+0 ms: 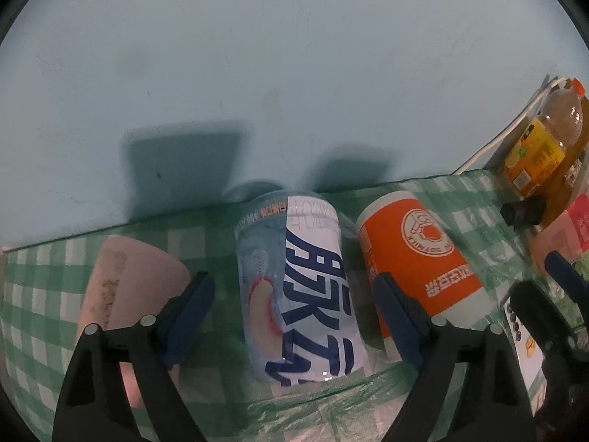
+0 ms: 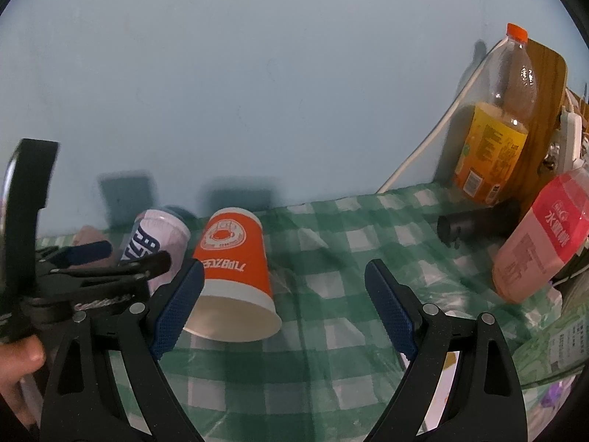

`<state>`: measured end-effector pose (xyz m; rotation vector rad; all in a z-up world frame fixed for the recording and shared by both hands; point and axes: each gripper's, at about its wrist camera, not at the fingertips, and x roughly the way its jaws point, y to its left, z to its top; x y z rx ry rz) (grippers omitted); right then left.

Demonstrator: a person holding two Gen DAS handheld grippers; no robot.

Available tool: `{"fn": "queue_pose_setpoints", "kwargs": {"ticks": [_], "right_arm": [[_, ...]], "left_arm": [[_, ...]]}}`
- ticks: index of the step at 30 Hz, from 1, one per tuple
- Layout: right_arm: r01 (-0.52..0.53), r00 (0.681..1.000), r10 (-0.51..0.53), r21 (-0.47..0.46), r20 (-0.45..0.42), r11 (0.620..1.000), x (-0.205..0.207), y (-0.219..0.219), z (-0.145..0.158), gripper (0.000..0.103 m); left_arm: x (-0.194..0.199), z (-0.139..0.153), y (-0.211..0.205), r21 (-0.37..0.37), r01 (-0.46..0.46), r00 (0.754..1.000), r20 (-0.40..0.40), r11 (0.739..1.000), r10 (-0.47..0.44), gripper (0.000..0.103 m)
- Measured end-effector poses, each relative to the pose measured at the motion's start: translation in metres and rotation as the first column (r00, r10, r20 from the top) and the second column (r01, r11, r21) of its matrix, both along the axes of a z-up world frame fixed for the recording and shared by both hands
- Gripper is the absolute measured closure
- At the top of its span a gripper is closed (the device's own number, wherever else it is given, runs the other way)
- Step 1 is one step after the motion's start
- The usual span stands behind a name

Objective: Flip cup upside down
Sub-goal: 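Move the left tool to the clear printed cup and close around it, then lift the clear cup with the left tool and carry it toward the right tool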

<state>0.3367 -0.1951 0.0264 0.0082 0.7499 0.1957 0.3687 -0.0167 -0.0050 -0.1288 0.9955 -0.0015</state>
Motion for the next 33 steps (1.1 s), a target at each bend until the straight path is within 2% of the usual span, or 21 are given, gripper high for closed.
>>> {"fn": "queue_pose_setpoints", "kwargs": {"ticks": [4, 5, 7, 9, 13, 20, 26, 33], "right_arm": [[-0.015, 1.000, 0.015, 0.023, -0.001, 1.000, 0.000, 0.003, 0.000, 0.015], [-0.017, 1.000, 0.017, 0.035, -0.006, 0.999, 0.001, 0.003, -0.001, 0.015], [-0.023, 1.000, 0.024, 0.061, -0.010, 0.998, 0.002, 0.002, 0.000, 0.015], [-0.032, 0.999, 0.033, 0.067, -0.014, 0.997, 0.001, 0.003, 0.000, 0.015], [-0.044, 0.999, 0.044, 0.053, -0.012, 0.998, -0.002, 0.008, 0.000, 0.015], [-0.058, 0.998, 0.057, 0.041, 0.006, 0.998, -0.015, 0.014, 0.003, 0.015], [-0.071, 0.997, 0.070, 0.065, 0.024, 0.995, -0.034, 0.011, 0.013, 0.015], [-0.114, 0.993, 0.110, 0.079, 0.044, 0.990, -0.076, 0.009, 0.020, 0.015]], "left_arm": [[0.004, -0.007, -0.002, 0.009, 0.014, 1.000, -0.024, 1.000, -0.014, 0.015], [0.005, -0.008, -0.003, 0.012, 0.017, 0.999, -0.028, 1.000, -0.016, 0.017], [0.007, -0.011, -0.001, 0.011, 0.020, 0.999, -0.040, 1.000, -0.020, 0.028], [0.008, -0.012, 0.002, -0.007, 0.018, 0.999, -0.044, 1.000, -0.018, 0.032], [0.006, -0.010, 0.005, -0.009, 0.032, 0.999, -0.037, 0.999, -0.033, 0.034], [-0.012, 0.005, 0.005, 0.045, 0.053, 0.998, 0.016, 0.998, -0.054, 0.034], [-0.040, 0.022, 0.001, 0.055, 0.081, 0.995, 0.062, 0.995, -0.084, 0.034], [-0.093, 0.035, 0.005, 0.052, 0.161, 0.981, 0.103, 0.986, -0.166, 0.034]]}}
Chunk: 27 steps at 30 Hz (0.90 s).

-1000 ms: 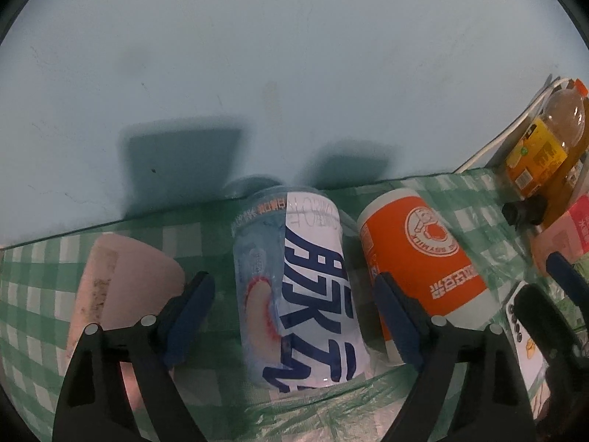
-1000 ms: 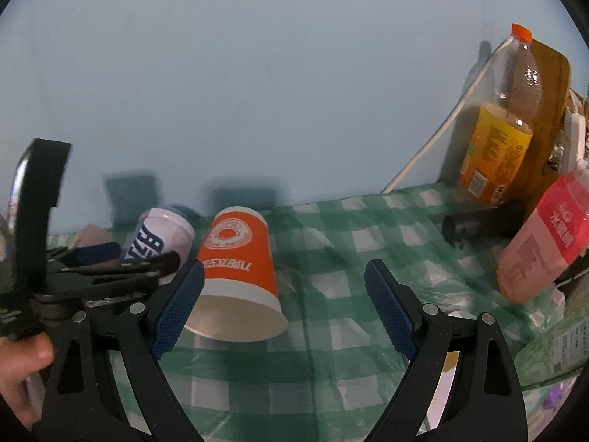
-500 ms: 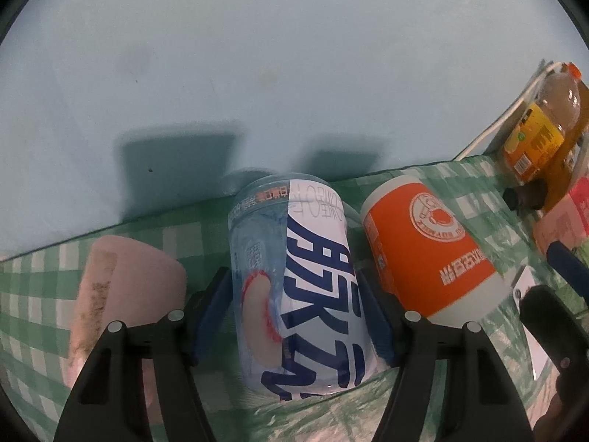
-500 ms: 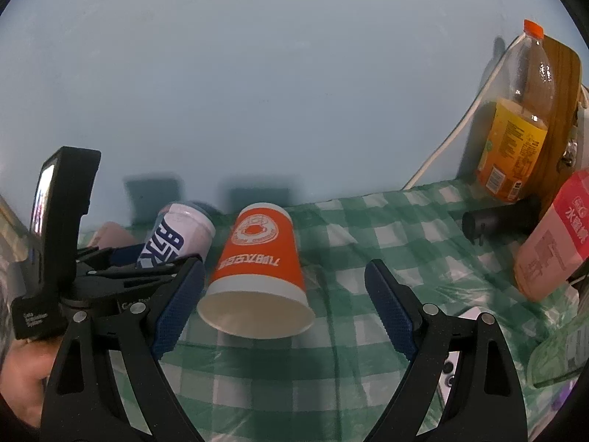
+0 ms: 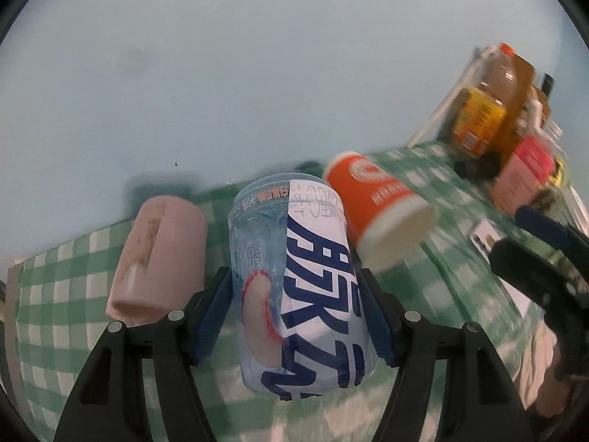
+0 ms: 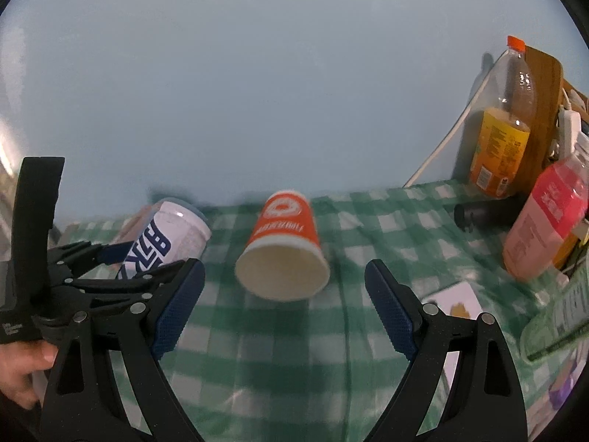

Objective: Flip cup upside down
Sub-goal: 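Lift the clear cup with the left tool and carry it toward the right tool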

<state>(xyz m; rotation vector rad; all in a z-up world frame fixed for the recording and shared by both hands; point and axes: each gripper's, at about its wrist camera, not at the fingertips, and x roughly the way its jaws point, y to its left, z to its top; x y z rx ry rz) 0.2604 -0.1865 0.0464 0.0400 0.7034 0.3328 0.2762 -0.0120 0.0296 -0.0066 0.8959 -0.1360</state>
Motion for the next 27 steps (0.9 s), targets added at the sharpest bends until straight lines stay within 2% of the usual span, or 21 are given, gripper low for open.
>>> {"fn": "queue_pose_setpoints", "kwargs": {"ticks": [4, 8, 12, 21, 27], "right_arm": [[-0.024, 1.000, 0.024, 0.006, -0.005, 1.000, -0.025, 0.004, -0.007, 0.015], [-0.062, 0.998, 0.062, 0.018, -0.016, 0.998, -0.047, 0.009, -0.016, 0.015], [-0.078, 0.997, 0.079, 0.014, -0.021, 0.997, -0.061, 0.011, -0.025, 0.015], [-0.081, 0.995, 0.082, 0.017, -0.055, 0.997, -0.062, 0.012, -0.039, 0.015], [-0.077, 0.994, 0.079, 0.025, -0.071, 0.997, -0.058, 0.010, -0.043, 0.015]], "left_arm": [[-0.026, -0.002, 0.005, -0.010, 0.023, 1.000, 0.017, 1.000, -0.023, 0.034], [-0.049, -0.013, 0.007, -0.047, 0.076, 0.997, -0.001, 0.996, -0.076, 0.034], [-0.069, -0.023, 0.009, -0.095, 0.089, 0.996, -0.019, 0.991, -0.092, 0.034], [-0.074, -0.043, 0.000, -0.100, 0.092, 0.994, -0.053, 0.991, -0.097, 0.033], [-0.077, -0.043, -0.001, -0.090, 0.089, 0.994, -0.051, 0.992, -0.094, 0.032]]}}
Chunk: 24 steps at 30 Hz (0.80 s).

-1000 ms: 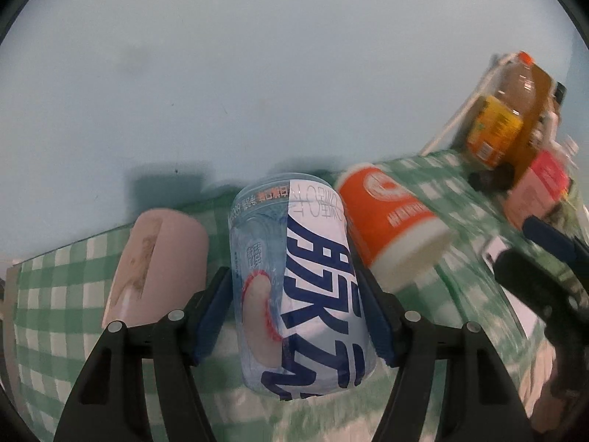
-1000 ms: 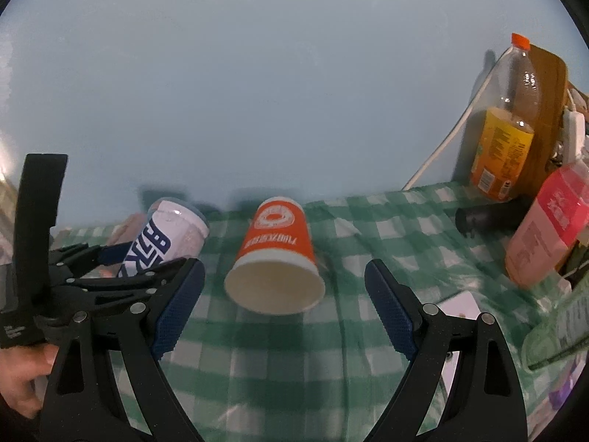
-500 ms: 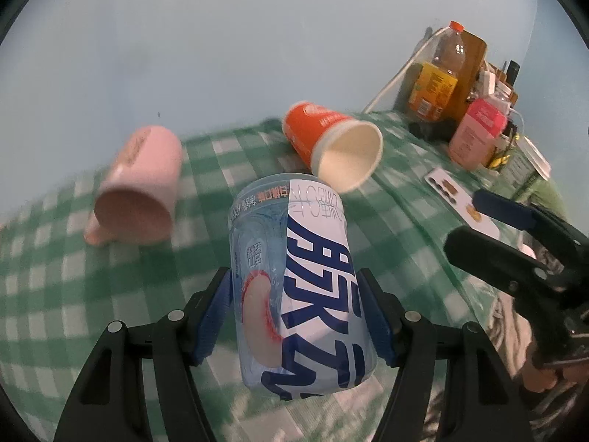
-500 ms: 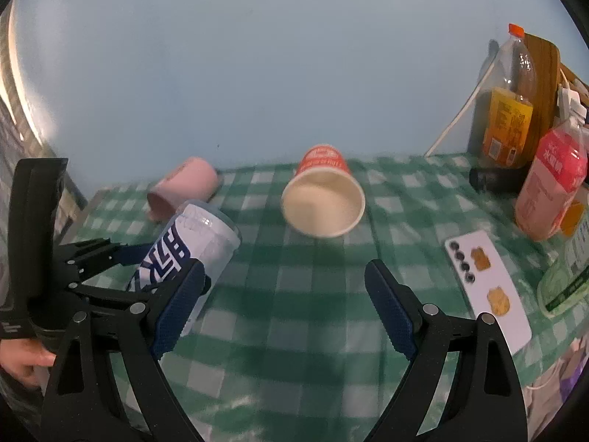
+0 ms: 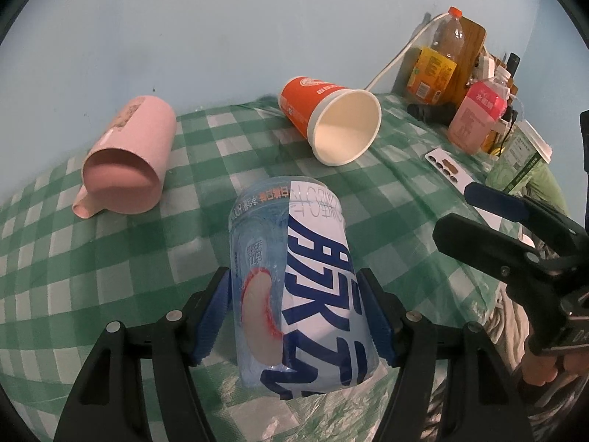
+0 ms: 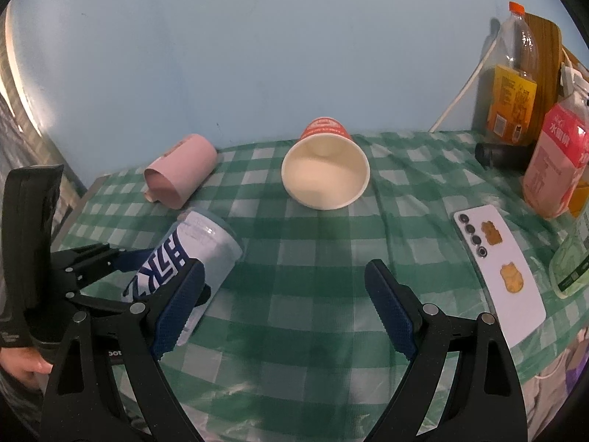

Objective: Flip cup upside down
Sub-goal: 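Lift the clear cup with the left tool and carry it toward the right tool, then grasp the clear cup with the right tool while the left tool releases it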

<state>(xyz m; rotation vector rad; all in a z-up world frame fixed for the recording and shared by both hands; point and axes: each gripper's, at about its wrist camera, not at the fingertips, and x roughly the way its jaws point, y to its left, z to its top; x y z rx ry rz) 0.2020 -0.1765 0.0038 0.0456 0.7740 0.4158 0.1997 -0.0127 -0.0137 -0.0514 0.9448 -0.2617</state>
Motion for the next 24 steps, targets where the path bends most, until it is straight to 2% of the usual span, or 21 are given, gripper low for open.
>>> {"fn": "queue_pose_setpoints", "kwargs": {"ticks": [4, 7, 14, 17, 24], "right_arm": [[-0.001, 1.000, 0.001, 0.003, 0.004, 1.000, 0.000, 0.000, 0.001, 0.015], [-0.004, 1.000, 0.004, 0.008, 0.007, 1.000, -0.001, 0.001, 0.003, 0.015], [-0.002, 1.000, 0.001, 0.025, 0.022, 1.000, -0.007, 0.000, 0.012, 0.015], [0.002, 1.000, -0.003, 0.046, 0.029, 0.999, -0.010, -0.001, 0.015, 0.015], [-0.006, 0.999, 0.004, 0.071, 0.033, 0.997, -0.018, 0.000, 0.020, 0.015]], "left_arm": [[-0.001, -0.001, -0.007, 0.055, 0.006, 1.000, -0.003, 0.998, -0.006, 0.027], [-0.004, 0.001, -0.010, 0.075, -0.001, 1.000, 0.015, 0.997, 0.000, 0.015], [-0.019, 0.017, -0.009, 0.072, -0.013, 0.997, 0.081, 0.997, 0.007, 0.014], [-0.032, 0.029, -0.005, 0.066, -0.028, 0.990, 0.142, 0.997, 0.019, 0.012], [-0.064, 0.056, 0.018, 0.019, -0.111, 0.948, 0.301, 0.994, 0.100, 0.005]]}}
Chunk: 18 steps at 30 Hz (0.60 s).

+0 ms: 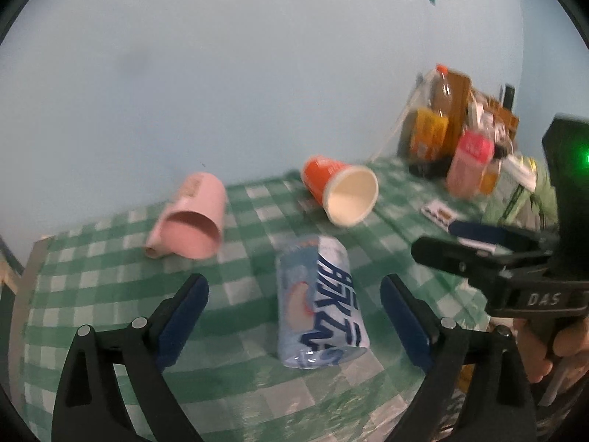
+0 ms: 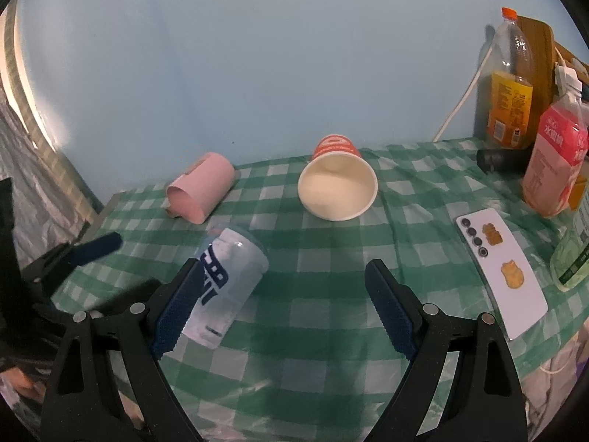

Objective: Flip cup upside down
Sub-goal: 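Grasp the clear cup with the right tool while the left tool releases it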

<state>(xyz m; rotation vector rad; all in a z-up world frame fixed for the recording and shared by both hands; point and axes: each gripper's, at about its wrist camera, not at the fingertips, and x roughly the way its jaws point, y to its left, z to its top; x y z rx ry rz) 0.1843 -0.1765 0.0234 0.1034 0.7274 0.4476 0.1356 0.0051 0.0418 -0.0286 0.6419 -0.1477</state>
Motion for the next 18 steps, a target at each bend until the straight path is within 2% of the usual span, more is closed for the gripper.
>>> {"fn": "queue_pose_setpoints", "kwargs": {"ticks": [7, 18], "right_arm": [[-0.002, 1.000, 0.002, 0.014, 0.004, 1.000, -0.010, 0.004, 0.000, 0.015], [-0.033, 0.998, 0.033, 0.007, -0.046, 0.999, 0.000, 0.024, -0.003, 0.015]], "left_arm": [[-0.020, 0.009, 0.026, -0.028, -0.074, 0.992, 0.100, 0.997, 0.077, 0.001], [-0.018, 0.001, 0.047, -0.072, -0.115, 0.990, 0.079, 0.991, 0.121, 0.001]]}}
